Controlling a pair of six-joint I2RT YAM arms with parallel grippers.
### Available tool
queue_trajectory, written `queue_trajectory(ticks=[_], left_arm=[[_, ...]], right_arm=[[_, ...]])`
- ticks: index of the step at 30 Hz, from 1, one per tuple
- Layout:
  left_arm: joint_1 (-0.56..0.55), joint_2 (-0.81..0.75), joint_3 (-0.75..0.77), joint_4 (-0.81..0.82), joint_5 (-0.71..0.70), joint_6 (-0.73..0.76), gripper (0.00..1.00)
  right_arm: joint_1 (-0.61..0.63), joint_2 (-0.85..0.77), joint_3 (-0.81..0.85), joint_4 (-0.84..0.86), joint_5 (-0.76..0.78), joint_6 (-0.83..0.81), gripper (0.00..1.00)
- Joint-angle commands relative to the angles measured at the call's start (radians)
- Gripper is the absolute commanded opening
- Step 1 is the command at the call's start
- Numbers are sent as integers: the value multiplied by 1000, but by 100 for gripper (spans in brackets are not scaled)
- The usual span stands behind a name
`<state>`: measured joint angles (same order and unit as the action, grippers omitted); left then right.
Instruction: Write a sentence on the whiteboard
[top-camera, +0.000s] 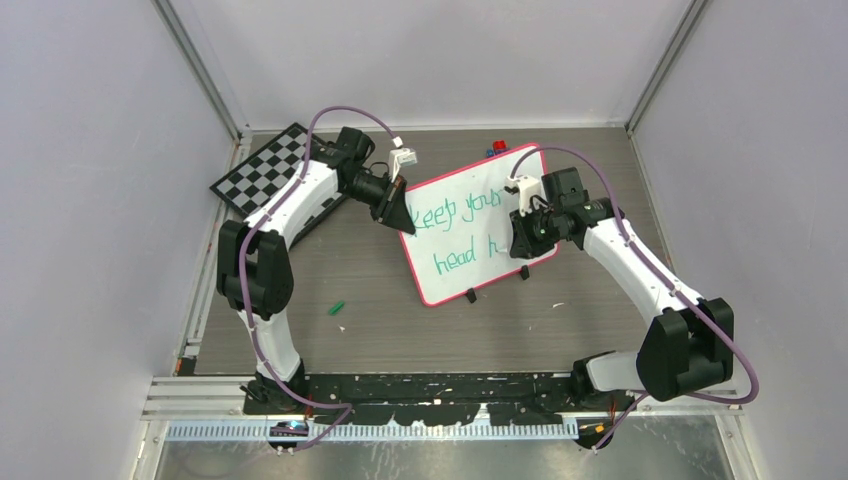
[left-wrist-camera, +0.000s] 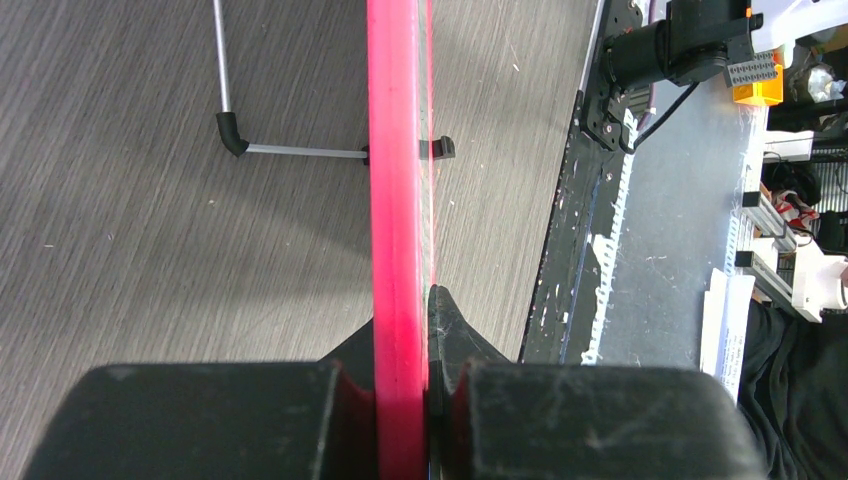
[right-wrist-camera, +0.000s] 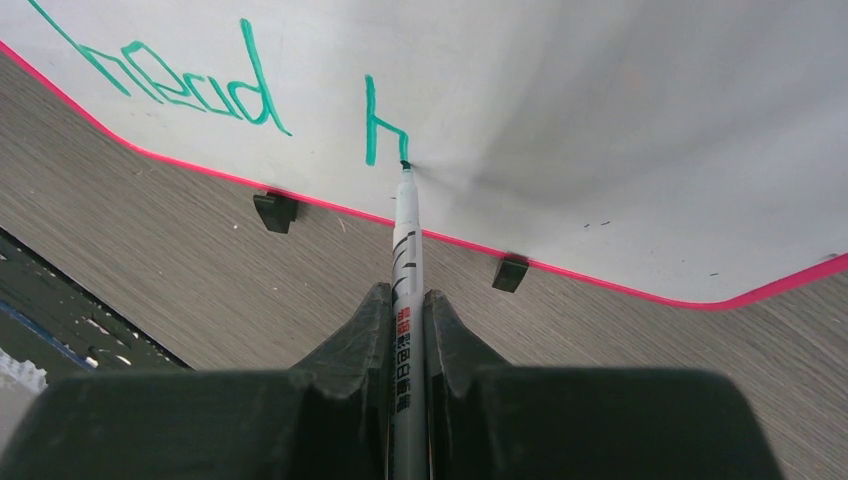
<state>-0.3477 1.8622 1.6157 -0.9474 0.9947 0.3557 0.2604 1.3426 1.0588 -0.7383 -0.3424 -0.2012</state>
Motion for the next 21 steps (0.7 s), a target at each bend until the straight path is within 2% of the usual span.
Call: queue_trajectory(ticks=[1, 11, 21], left_arm=[[-20, 9, 2, -27, -63, 79, 0], [-21, 10, 4, -30, -61, 79, 0], [-21, 7, 0, -30, -64, 83, 0]], right_arm=[[-3, -17, 13, 16, -2, -31, 0], [-8, -54, 82, -10, -46, -21, 0], [-19, -17, 95, 4, 9, -36, 0]])
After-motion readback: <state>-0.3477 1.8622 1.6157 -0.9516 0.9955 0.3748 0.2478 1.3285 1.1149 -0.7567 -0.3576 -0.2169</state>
